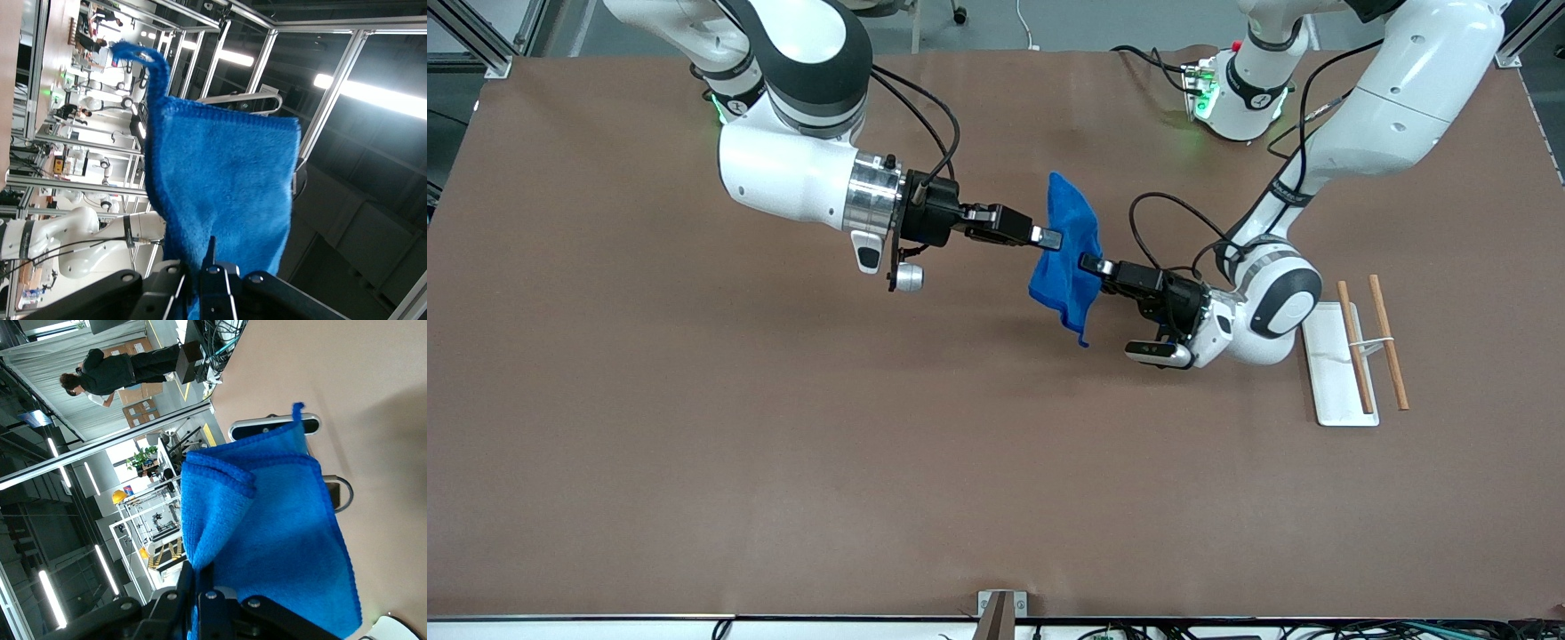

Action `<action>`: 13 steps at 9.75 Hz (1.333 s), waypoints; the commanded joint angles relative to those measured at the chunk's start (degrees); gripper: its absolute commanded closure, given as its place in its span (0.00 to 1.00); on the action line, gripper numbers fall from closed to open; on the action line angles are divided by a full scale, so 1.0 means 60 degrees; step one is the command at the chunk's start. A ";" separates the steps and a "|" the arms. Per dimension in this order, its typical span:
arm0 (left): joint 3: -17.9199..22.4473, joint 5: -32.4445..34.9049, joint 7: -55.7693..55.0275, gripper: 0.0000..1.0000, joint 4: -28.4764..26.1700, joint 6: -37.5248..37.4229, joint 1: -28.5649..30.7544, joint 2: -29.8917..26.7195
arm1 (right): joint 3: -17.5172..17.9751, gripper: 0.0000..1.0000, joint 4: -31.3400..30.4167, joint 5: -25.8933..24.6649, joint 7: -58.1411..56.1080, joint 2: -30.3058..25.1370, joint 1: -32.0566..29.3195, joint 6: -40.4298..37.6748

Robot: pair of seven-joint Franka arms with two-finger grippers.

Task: Right arm passes towel to left arm to hang
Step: 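Grasp the towel with the left gripper beside the right gripper, then open the right gripper and withdraw while the left gripper pulls the towel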

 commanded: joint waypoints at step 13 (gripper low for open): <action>0.1660 0.7915 -0.7463 1.00 0.2909 0.1677 0.1511 -0.1954 | -0.2927 0.00 -0.4629 -0.8898 -0.0169 -0.2744 -0.1675 -0.0781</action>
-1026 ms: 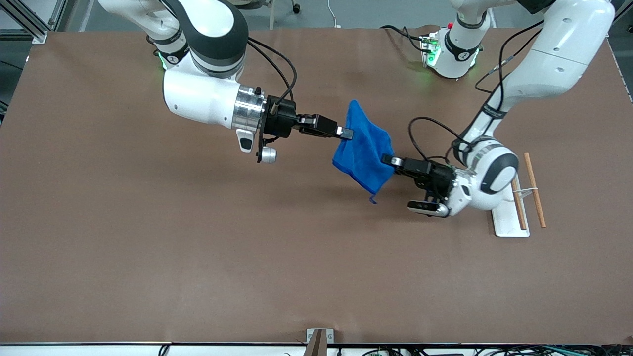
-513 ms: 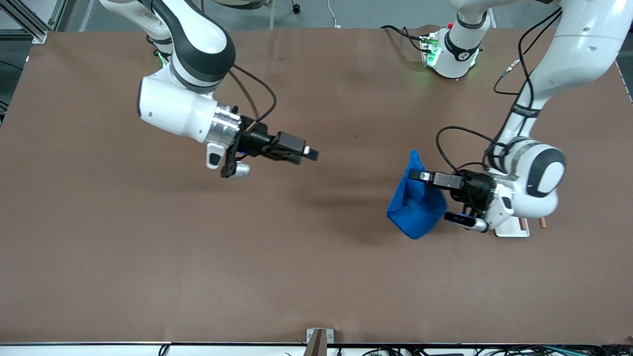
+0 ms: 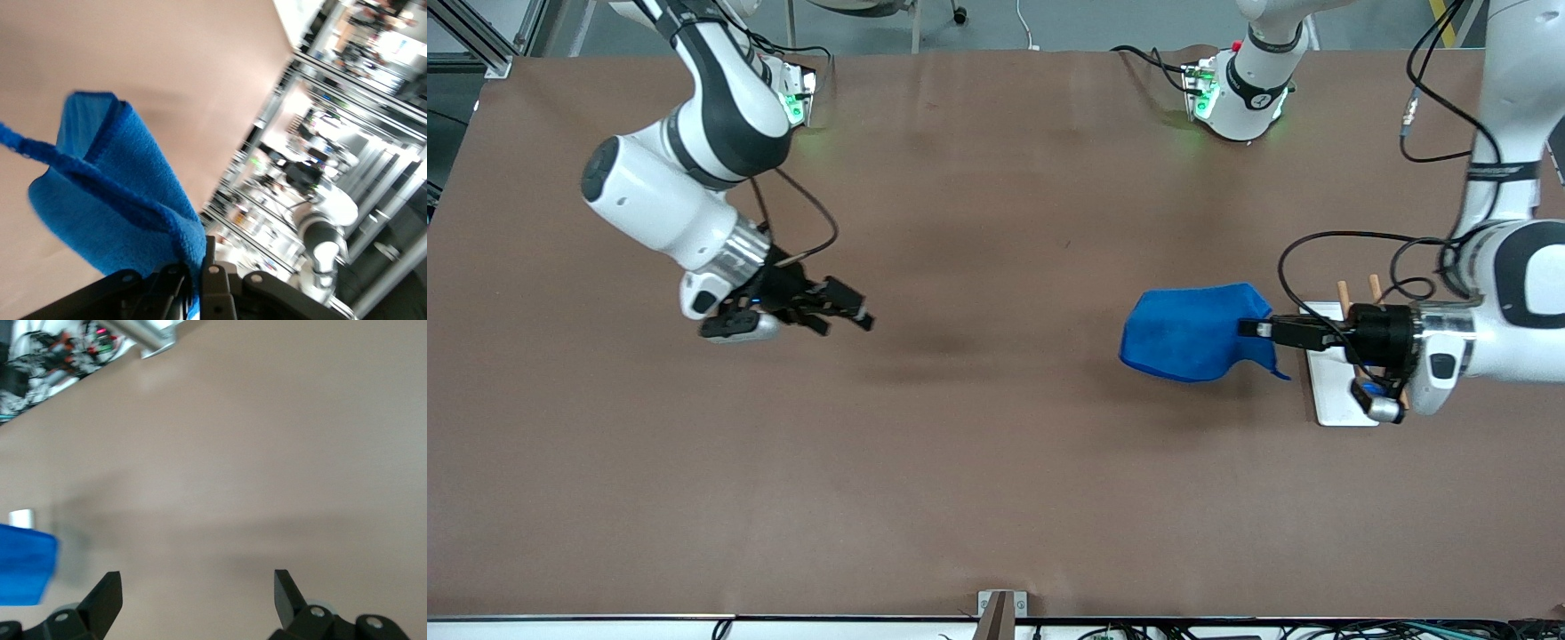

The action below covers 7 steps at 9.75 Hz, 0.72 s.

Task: Right arm passes towel to left arm to hang
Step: 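Carry the towel with the left gripper over the wooden dowels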

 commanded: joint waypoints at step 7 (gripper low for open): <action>0.0039 0.4657 -0.2042 1.00 -0.0577 0.0893 0.1773 -0.0917 | -0.3710 0.00 0.2647 -0.4131 -0.0006 -0.1168 -0.0075 -0.6410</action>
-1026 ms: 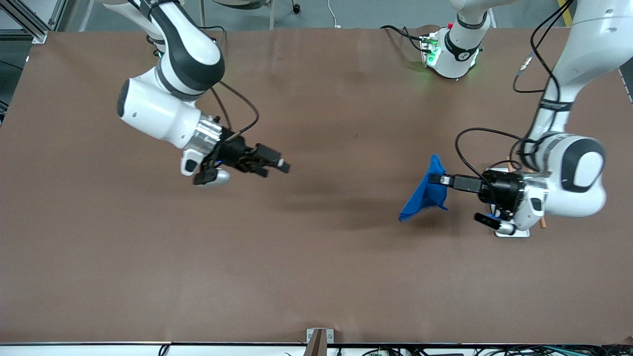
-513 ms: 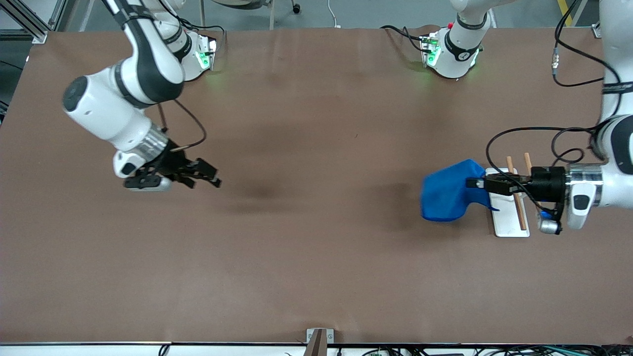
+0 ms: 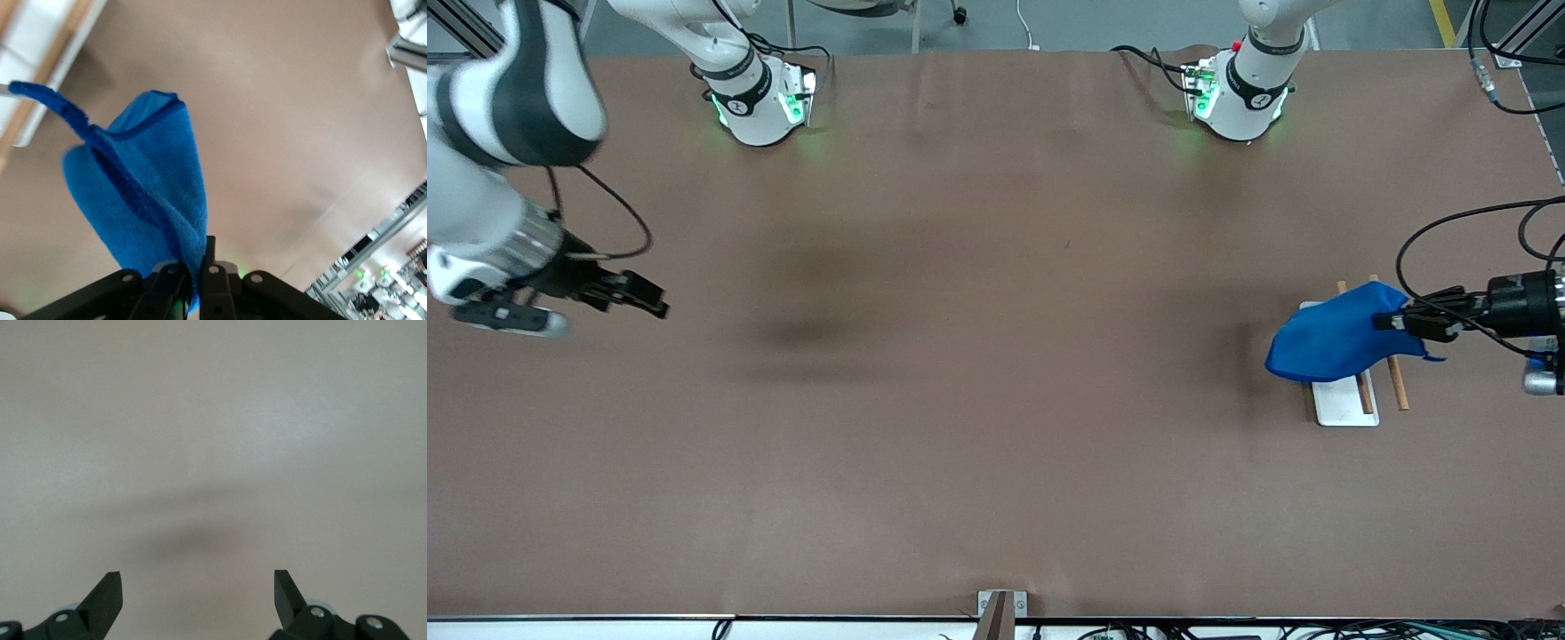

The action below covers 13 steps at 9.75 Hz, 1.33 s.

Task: Right arm passes towel to left arm to hang
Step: 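Carry the towel with the left gripper over the wooden dowels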

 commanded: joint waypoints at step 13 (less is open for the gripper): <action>-0.0071 0.4298 0.0180 1.00 -0.0356 0.1043 0.0015 -0.0042 | -0.1336 0.00 0.3547 -0.0832 -0.1311 0.0014 -0.0521 -0.3733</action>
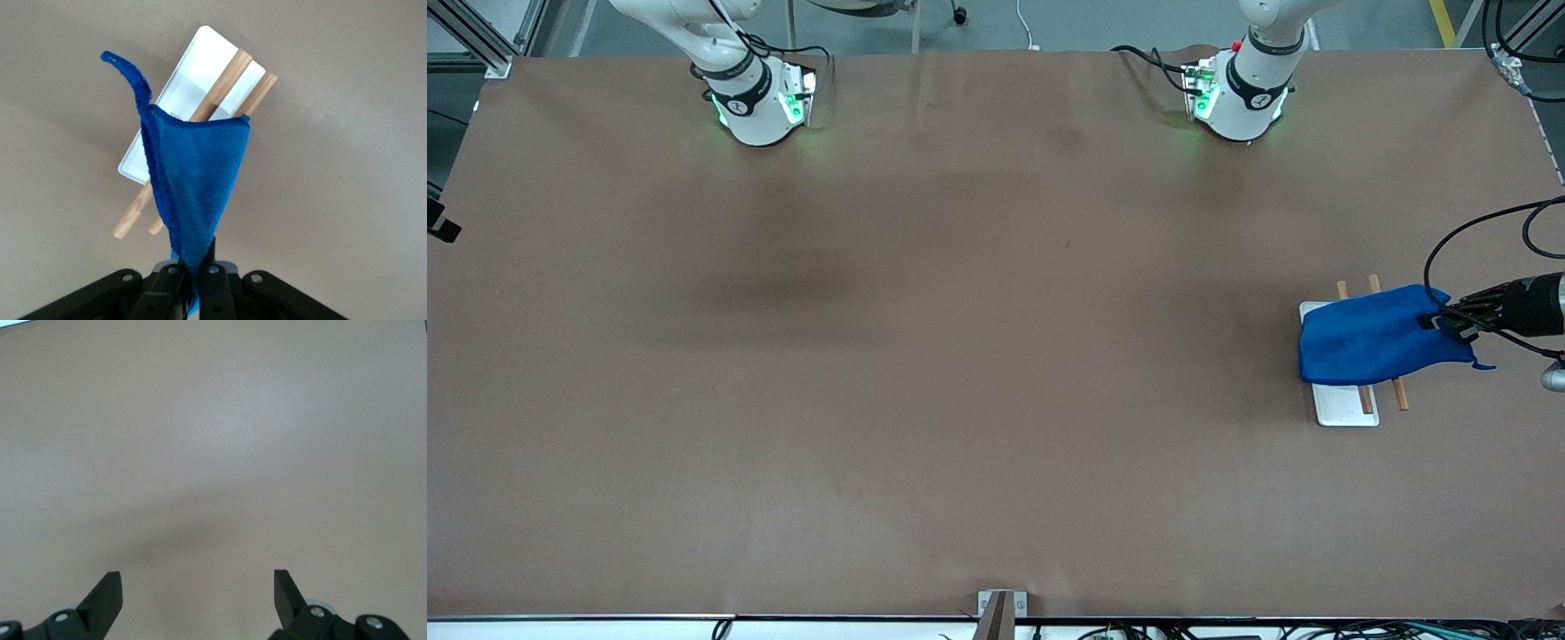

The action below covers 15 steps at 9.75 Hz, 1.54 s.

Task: Right arm passes towel to left arm to hang
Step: 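Lower the towel over the dowels and open the left gripper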

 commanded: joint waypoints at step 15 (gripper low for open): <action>0.0020 0.1262 0.2390 0.61 -0.0120 0.0775 0.1240 0.1161 | 0.0115 0.00 0.0148 0.0123 -0.0032 -0.0077 0.0143 -0.0185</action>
